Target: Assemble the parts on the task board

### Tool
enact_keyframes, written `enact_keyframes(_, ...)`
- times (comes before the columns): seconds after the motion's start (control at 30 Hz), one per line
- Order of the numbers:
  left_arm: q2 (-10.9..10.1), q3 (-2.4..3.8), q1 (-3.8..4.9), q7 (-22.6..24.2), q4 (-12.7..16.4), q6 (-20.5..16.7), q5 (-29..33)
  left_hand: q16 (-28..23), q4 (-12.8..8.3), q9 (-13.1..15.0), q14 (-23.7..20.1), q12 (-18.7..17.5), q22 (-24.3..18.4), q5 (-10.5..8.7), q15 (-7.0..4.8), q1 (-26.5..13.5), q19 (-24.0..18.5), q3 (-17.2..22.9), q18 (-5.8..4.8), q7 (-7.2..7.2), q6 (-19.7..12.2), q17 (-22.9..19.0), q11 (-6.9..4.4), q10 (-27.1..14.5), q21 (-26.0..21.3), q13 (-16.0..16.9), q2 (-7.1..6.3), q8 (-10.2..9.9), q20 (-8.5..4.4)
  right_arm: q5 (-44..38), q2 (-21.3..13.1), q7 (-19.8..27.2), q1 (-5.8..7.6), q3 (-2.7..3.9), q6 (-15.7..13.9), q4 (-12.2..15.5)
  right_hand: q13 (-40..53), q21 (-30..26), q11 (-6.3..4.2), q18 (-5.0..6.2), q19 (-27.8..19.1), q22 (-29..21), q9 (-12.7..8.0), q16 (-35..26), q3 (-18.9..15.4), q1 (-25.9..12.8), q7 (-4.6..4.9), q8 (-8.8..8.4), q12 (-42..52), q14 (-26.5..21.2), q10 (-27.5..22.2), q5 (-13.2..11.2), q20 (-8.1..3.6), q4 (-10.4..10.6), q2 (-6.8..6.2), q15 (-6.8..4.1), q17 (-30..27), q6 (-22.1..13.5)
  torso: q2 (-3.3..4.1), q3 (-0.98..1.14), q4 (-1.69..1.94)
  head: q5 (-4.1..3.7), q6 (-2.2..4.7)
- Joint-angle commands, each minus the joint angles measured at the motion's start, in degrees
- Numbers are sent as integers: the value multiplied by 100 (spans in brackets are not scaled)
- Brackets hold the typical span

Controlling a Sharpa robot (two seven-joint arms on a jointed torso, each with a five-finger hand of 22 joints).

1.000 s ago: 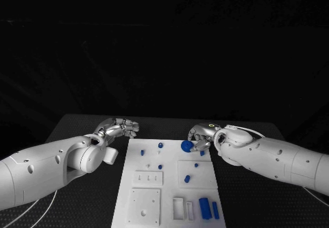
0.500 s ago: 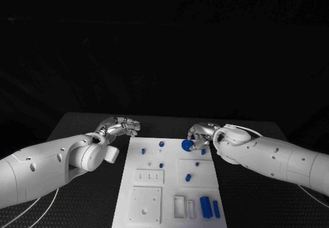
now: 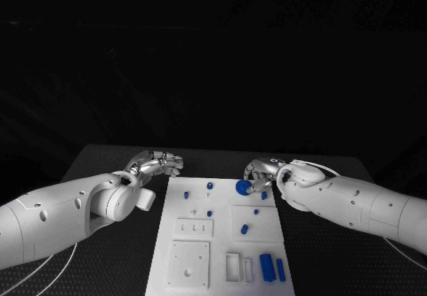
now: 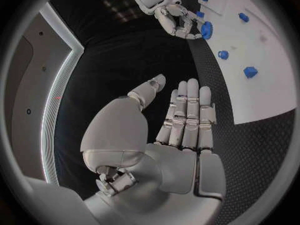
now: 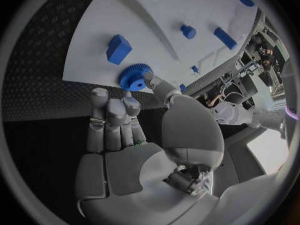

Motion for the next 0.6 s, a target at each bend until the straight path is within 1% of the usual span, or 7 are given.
enact_keyframes(0.03, 4, 4, 8, 27, 25, 110, -54, 36, -5, 4, -24, -34, 8, -20, -4, -28, -3, 39, 112, 38, -2, -10, 24, 20, 27, 6, 20, -28, -4, -49, 21, 56, -29, 1, 32, -19, -7, 32, 108, 120, 5, 106, -4, -3, 46, -2, 50, -22, 39, 36, -427, 31, -65, -13, 46, -13, 12, 5, -3, -1, -6, 4, -18)
enact_keyframes(0.13, 18, 4, 8, 25, 11, 111, -58, 36, -6, 5, -25, -35, 8, -21, -3, -29, -4, 39, 112, 38, -2, -10, 24, 19, 27, 6, 20, -28, -4, -49, 42, 66, -44, 0, 31, -20, -9, 34, 108, 120, 3, 106, -5, -5, 50, 3, 50, -23, 42, 37, -429, 32, -66, -19, 42, -13, 15, 4, -4, -1, -13, 11, -26)
enact_keyframes(0.3, 43, 4, 7, 19, -13, 113, -57, 37, -5, 5, -26, -37, 8, -22, -3, -31, -5, 39, 112, 38, -3, -11, 24, 19, 27, 6, 21, -29, -4, -58, 72, 71, -61, 0, 48, -6, -11, 36, 109, 120, 2, 106, -4, -6, 56, 6, 50, -22, 44, 37, -431, 32, -66, -22, 46, -13, 18, 6, -3, -7, -15, -1, -38)
enact_keyframes(0.4, 41, 3, 7, 14, -9, 117, -57, 37, -5, 5, -26, -37, 8, -22, -3, -32, -5, 39, 112, 38, -3, -12, 24, 19, 27, 6, 21, -29, -3, -81, 81, 70, -72, -1, 74, 4, -11, 36, 109, 120, 2, 106, -4, -6, 56, 6, 50, -22, 44, 37, -431, 32, -66, -22, 47, -12, 18, 6, -6, -8, -15, -2, -50)
enact_keyframes(0.5, 38, 3, 7, 10, -5, 124, -58, 37, -5, 5, -27, -38, 8, -22, -2, -32, -6, 39, 111, 38, -4, -12, 24, 18, 27, 6, 21, -30, -3, -118, 101, 51, -98, -2, 116, -21, -13, 41, 104, 120, 0, 106, 2, -8, 62, 2, 44, -8, 51, 40, -432, 29, -65, -24, 63, -15, 24, 31, -7, -7, -13, 0, -63)
enact_keyframes(0.6, 30, 3, 7, 3, -3, 114, -59, 37, -5, 5, -27, -39, 8, -23, -2, -33, -6, 39, 111, 39, -5, -12, 25, 17, 27, 6, 22, -30, -3, -149, 118, 45, -125, -4, 99, -36, -19, 49, 88, 120, -6, 105, 14, -14, 80, 15, 26, 20, 59, 40, -438, 13, -66, -43, 100, -29, 35, 81, -12, -4, -10, -8, -55)
